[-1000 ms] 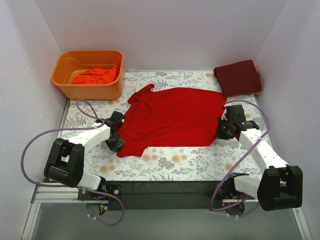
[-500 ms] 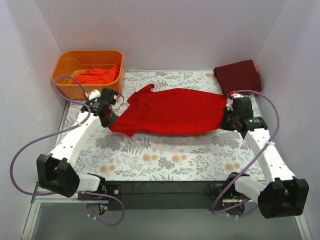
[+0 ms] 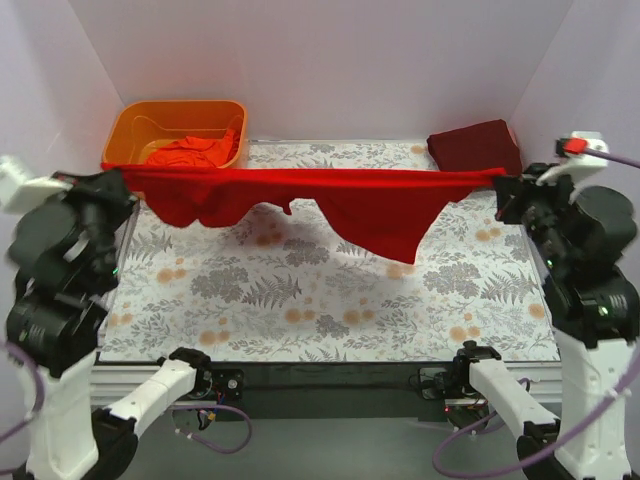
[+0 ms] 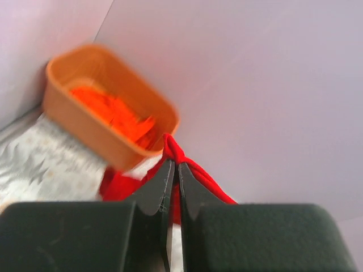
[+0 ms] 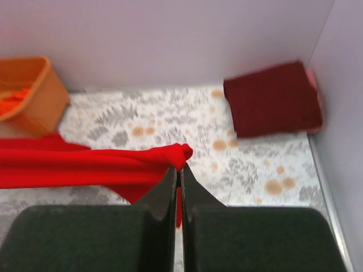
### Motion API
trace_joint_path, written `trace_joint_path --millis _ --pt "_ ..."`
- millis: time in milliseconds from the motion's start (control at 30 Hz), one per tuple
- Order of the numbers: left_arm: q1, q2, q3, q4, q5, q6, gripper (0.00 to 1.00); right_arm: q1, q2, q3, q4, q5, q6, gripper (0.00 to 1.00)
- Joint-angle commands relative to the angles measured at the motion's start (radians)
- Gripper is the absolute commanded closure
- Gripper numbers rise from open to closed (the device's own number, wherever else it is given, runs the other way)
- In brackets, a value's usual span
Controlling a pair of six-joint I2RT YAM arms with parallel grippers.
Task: Fold and stack the t-shirts
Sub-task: Flatten the tshirt out
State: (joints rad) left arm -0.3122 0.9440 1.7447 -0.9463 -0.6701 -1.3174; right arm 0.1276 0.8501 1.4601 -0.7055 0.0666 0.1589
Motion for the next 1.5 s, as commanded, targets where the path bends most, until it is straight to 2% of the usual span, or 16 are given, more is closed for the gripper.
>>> trace_joint_path --millis 0,133,233,367,500,567,600,633,700,733,833,900,1067,1167,1300,1467 --pt "0.01 -0.146 -0.007 0.244 -0.08 0.187 1.0 -0.008 -0.075 0.118 -0.034 0.079 -0.064 0.99" --pt "0.01 -0.134 0.134 0.244 -0.06 0.277 1.0 0.004 -0.106 0.209 -0.035 0.094 -0.079 0.99" --pt "0.01 -0.125 0.167 0.293 -0.04 0.332 1.0 0.01 -0.095 0.261 -0.034 0.093 -0.088 0.99" --pt "0.001 -0.021 0.191 0.303 -0.008 0.388 1.0 0.021 -0.046 0.266 -0.029 0.076 -0.093 0.99" --pt "-0.001 0.093 0.115 0.311 0.058 0.4 1.0 0.021 0.023 0.215 -0.019 0.042 -0.101 0.99" --pt "-0.001 0.154 0.035 0.299 0.115 0.388 1.0 0.021 0.073 0.169 -0.012 0.012 -0.099 0.99" --pt "-0.001 0.18 -0.002 0.303 0.133 0.373 1.0 0.021 0.09 0.092 -0.003 0.01 -0.105 0.99" --pt "0.001 0.237 -0.093 0.308 0.148 0.359 1.0 0.02 0.104 0.048 0.011 0.021 -0.105 0.99" --pt "0.001 0.291 -0.18 0.342 0.19 0.327 1.0 0.02 0.148 -0.104 0.093 0.039 -0.096 0.99" --pt "0.001 0.339 -0.27 0.359 0.198 0.313 1.0 0.02 0.162 -0.153 0.138 0.051 -0.09 0.99" --pt "0.005 0.47 -0.37 0.412 0.237 0.27 1.0 0.015 0.233 -0.327 0.305 0.059 -0.061 0.99" --pt "0.013 0.539 -0.387 0.432 0.274 0.245 1.0 -0.002 0.334 -0.371 0.395 0.047 -0.048 0.99" --pt "0.025 0.787 -0.314 0.408 0.329 0.205 1.0 -0.066 0.597 -0.406 0.514 -0.046 -0.024 0.99" --pt "0.033 0.861 -0.266 0.38 0.349 0.193 1.0 -0.104 0.729 -0.364 0.534 -0.129 -0.019 0.99" --pt "0.05 0.966 -0.186 0.348 0.363 0.182 1.0 -0.154 0.834 -0.307 0.532 -0.226 -0.018 0.99" --pt "0.07 1.013 -0.1 0.273 0.386 0.149 1.0 -0.192 0.899 -0.247 0.505 -0.277 0.01 0.99"
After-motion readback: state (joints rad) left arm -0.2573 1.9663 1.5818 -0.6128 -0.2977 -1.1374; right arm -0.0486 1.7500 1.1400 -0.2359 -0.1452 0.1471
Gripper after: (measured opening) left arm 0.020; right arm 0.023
